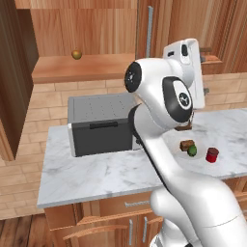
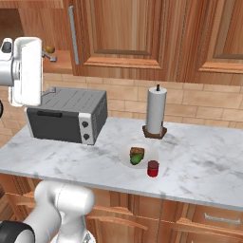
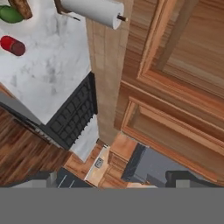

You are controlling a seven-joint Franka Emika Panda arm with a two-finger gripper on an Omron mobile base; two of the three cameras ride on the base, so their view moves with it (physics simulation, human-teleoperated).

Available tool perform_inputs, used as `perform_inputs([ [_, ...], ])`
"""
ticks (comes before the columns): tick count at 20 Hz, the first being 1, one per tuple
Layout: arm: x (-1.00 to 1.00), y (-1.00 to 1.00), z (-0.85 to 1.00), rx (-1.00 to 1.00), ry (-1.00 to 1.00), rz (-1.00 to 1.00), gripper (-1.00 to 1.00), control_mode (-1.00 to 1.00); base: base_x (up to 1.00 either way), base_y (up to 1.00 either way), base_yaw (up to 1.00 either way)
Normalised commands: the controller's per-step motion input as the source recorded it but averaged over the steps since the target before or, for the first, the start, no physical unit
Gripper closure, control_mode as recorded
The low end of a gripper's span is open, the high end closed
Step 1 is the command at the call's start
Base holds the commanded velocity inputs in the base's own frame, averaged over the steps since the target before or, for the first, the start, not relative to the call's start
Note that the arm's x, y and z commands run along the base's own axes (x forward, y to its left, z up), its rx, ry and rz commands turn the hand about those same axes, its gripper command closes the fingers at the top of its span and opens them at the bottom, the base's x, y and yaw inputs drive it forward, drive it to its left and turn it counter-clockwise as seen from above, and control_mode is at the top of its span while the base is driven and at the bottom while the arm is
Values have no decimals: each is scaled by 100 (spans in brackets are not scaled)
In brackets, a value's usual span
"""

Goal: Pick the avocado and bread from the counter and place them on the plate. Then pick the jam from the cabinet and place it next to the plate. Lastly close the cabinet door.

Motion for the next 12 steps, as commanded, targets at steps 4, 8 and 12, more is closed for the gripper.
perform_inputs([
  [4, -23, 28, -11, -9, 4, -1, -100, -100, 0, 0, 0],
  [8, -17, 30, -18, -10, 4, 0, -100, -100, 0, 0, 0],
  [12, -12, 27, -17, -10, 5, 0, -100, -100, 0, 0, 0],
])
